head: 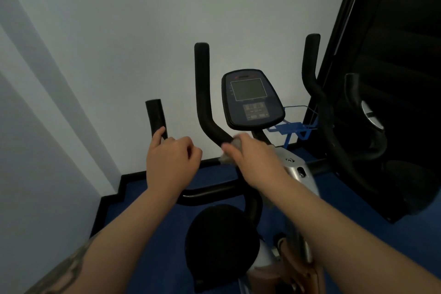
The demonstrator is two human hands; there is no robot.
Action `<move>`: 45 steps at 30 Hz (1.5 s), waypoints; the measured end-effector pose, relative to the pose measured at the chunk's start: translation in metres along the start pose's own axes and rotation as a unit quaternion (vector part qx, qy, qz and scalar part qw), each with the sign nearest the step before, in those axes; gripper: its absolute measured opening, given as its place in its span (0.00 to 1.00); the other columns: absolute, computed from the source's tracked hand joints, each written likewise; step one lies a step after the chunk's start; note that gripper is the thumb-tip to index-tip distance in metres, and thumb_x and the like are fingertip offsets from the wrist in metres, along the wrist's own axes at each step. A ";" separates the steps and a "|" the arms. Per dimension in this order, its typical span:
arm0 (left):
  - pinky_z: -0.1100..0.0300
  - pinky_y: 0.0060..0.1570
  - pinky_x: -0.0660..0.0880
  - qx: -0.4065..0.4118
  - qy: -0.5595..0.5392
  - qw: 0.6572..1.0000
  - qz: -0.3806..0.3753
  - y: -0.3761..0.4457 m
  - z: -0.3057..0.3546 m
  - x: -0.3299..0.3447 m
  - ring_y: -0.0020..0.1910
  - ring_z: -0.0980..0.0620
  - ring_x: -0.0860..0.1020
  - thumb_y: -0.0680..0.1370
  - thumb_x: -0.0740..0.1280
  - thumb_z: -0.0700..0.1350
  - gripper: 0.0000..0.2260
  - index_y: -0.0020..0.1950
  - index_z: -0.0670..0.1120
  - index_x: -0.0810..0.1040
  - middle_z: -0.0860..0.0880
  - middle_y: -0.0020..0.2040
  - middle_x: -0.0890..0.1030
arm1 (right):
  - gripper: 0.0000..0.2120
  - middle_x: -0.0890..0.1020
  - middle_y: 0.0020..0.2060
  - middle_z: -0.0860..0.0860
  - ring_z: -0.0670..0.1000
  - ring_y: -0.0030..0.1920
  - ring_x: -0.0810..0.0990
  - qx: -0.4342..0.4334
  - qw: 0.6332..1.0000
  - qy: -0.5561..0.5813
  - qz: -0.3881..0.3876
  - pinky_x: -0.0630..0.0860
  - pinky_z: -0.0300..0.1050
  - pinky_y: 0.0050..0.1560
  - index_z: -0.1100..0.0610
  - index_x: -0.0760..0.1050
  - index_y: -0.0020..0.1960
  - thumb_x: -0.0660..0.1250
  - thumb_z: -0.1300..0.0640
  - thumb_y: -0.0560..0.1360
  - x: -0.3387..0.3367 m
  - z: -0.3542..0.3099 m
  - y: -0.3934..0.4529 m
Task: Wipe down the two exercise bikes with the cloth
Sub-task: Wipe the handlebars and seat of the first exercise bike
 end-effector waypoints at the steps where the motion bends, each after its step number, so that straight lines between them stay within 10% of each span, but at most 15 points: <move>1: 0.52 0.73 0.60 -0.001 -0.007 1.000 0.000 0.000 0.000 -0.001 0.25 0.51 0.69 0.75 0.65 0.41 0.13 0.31 0.44 0.76 0.51 0.23 0.71 | 0.23 0.79 0.57 0.51 0.53 0.55 0.77 0.010 1.000 0.001 -0.003 0.70 0.46 0.47 0.54 0.70 0.67 0.57 0.39 0.80 -0.001 -0.008 0.012; 5: 0.53 0.73 0.60 -0.006 -0.050 0.999 0.009 -0.002 -0.003 -0.004 0.26 0.51 0.68 0.76 0.64 0.41 0.12 0.32 0.44 0.76 0.51 0.24 0.72 | 0.25 0.79 0.59 0.50 0.51 0.57 0.76 0.002 0.999 0.026 0.039 0.73 0.49 0.55 0.53 0.68 0.70 0.58 0.39 0.79 -0.005 -0.010 0.002; 10: 0.52 0.72 0.63 0.001 -0.096 0.995 0.033 -0.001 -0.002 -0.008 0.24 0.57 0.63 0.75 0.60 0.44 0.12 0.31 0.47 0.71 0.57 0.23 0.65 | 0.28 0.72 0.58 0.40 0.33 0.52 0.63 -0.074 0.996 0.012 0.058 0.62 0.29 0.48 0.47 0.61 0.74 0.60 0.39 0.77 -0.007 0.015 -0.059; 17: 0.50 0.72 0.62 -0.006 -0.093 0.995 0.024 -0.003 -0.001 -0.011 0.24 0.59 0.62 0.75 0.59 0.44 0.12 0.30 0.48 0.70 0.57 0.22 0.64 | 0.13 0.81 0.47 0.52 0.54 0.50 0.79 0.019 0.988 0.096 0.115 0.75 0.54 0.51 0.54 0.74 0.59 0.54 0.50 0.83 -0.021 0.001 -0.012; 23: 0.53 0.73 0.59 -0.015 -0.068 0.998 0.004 -0.002 -0.002 -0.005 0.24 0.56 0.65 0.76 0.64 0.41 0.13 0.31 0.47 0.73 0.54 0.22 0.67 | 0.15 0.78 0.53 0.38 0.37 0.53 0.76 -0.067 0.984 0.115 0.120 0.73 0.34 0.51 0.41 0.67 0.64 0.64 0.46 0.79 -0.025 0.022 -0.081; 28: 0.57 0.73 0.56 -0.015 -0.055 0.998 -0.001 -0.002 -0.001 -0.005 0.25 0.53 0.68 0.76 0.63 0.41 0.12 0.32 0.45 0.75 0.53 0.21 0.67 | 0.17 0.80 0.46 0.39 0.39 0.47 0.82 -0.029 0.938 0.260 0.227 0.82 0.40 0.45 0.42 0.66 0.58 0.70 0.50 0.75 -0.081 0.051 -0.071; 30: 0.58 0.74 0.55 -0.018 -0.053 0.998 -0.006 -0.002 -0.003 -0.005 0.27 0.51 0.70 0.76 0.63 0.41 0.12 0.32 0.45 0.75 0.52 0.22 0.70 | 0.14 0.78 0.46 0.36 0.42 0.54 0.79 -0.037 0.947 0.218 0.234 0.79 0.45 0.56 0.43 0.66 0.57 0.68 0.45 0.75 -0.089 0.048 -0.067; 34: 0.58 0.74 0.55 -0.027 -0.071 0.997 -0.010 -0.002 -0.006 -0.004 0.28 0.51 0.74 0.77 0.62 0.42 0.13 0.33 0.47 0.75 0.51 0.24 0.75 | 0.21 0.78 0.54 0.41 0.43 0.68 0.67 -0.073 0.980 -0.124 0.138 0.40 0.58 0.77 0.49 0.76 0.54 0.48 0.40 0.80 -0.045 0.034 -0.068; 39: 0.56 0.73 0.57 -0.021 -0.077 0.997 -0.003 -0.003 -0.005 -0.004 0.26 0.54 0.70 0.76 0.63 0.41 0.13 0.31 0.47 0.73 0.53 0.21 0.71 | 0.20 0.76 0.66 0.47 0.49 0.74 0.64 -0.095 0.956 -0.206 0.184 0.42 0.58 0.77 0.51 0.75 0.66 0.53 0.48 0.81 -0.034 0.041 -0.093; 45: 0.59 0.73 0.55 -0.019 -0.074 0.997 -0.005 0.000 -0.005 -0.004 0.26 0.52 0.71 0.76 0.63 0.40 0.12 0.32 0.46 0.75 0.51 0.22 0.73 | 0.11 0.85 0.43 0.47 0.49 0.49 0.80 -0.051 0.973 -0.043 0.220 0.52 0.49 0.77 0.53 0.82 0.53 0.66 0.65 0.75 -0.033 0.023 -0.077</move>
Point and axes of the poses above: each hand's wrist, its own y-axis towards the middle knuckle, its own x-axis out of the palm, z = x × y, the point moved 9 cm from there along y, towards the middle knuckle
